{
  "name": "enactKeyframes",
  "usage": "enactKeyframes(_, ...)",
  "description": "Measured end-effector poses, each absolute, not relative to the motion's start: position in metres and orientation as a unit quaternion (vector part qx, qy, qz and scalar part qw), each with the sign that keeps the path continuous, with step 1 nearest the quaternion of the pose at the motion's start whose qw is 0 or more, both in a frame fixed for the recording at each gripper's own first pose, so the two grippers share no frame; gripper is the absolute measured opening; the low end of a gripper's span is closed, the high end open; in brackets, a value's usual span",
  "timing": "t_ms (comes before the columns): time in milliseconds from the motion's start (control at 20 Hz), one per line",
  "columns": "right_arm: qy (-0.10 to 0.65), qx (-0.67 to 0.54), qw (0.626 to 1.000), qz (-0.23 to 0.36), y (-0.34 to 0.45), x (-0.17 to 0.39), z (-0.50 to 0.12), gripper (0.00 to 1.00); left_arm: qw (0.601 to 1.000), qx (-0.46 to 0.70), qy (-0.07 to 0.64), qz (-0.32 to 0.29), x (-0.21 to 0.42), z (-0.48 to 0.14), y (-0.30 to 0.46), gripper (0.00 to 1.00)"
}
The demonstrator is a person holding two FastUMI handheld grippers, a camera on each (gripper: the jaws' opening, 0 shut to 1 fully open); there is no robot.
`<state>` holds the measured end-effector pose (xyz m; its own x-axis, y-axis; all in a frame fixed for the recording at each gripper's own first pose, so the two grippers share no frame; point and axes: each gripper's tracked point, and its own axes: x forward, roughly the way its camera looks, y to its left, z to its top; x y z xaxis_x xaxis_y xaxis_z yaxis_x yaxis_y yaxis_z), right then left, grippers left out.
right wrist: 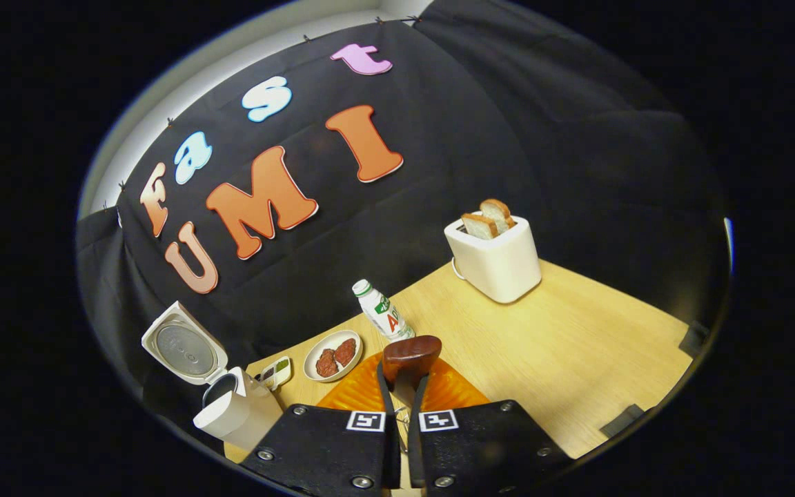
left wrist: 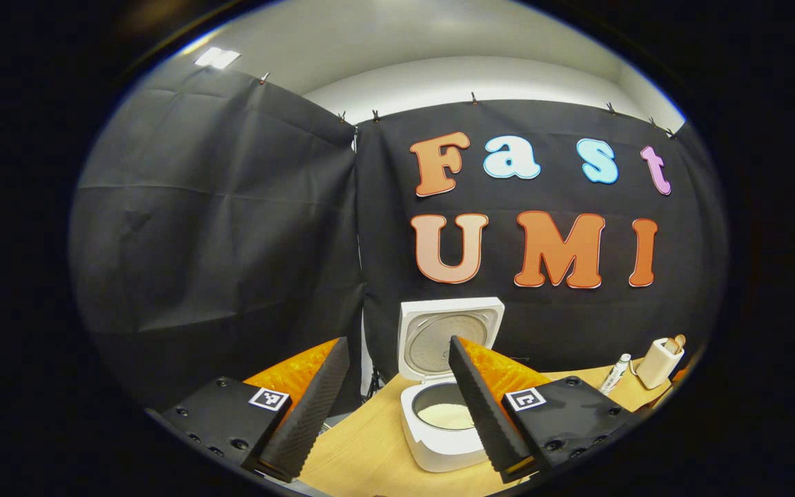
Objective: Close the left gripper, press the button to open the rice cooker; take a wooden spoon from the chopstick holder with the right hand, scoop a spoonful of rice and pour it into the rice cooker, then put the wooden spoon back into the chopstick holder.
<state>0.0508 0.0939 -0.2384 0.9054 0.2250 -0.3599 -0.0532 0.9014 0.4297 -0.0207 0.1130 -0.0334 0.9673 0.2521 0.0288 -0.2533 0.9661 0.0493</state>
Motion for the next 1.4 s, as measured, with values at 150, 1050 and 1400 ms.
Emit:
enactKeyframes(150, 0.189, 0.190, 0.961, 0.076, 0.100, 0.038, -0.212, 0.04, 0.993, 0.030, -0.012, 0.115, -0.012, -0.036, 0.117, 0.97)
enactKeyframes(1050, 0.189, -0.015, 0.967, 0.170, 0.237, -0.062, -0.223, 0.04, 0.998, 0.032, 0.005, 0.051, 0.039, -0.057, 0.150, 0.99)
enactKeyframes(1400, 0.211, -0.157, 0.949, 0.174, 0.256, -0.086, -0.275, 0.04, 0.998, 0.039, 0.016, 0.054, 0.038, -0.065, 0.160, 0.99)
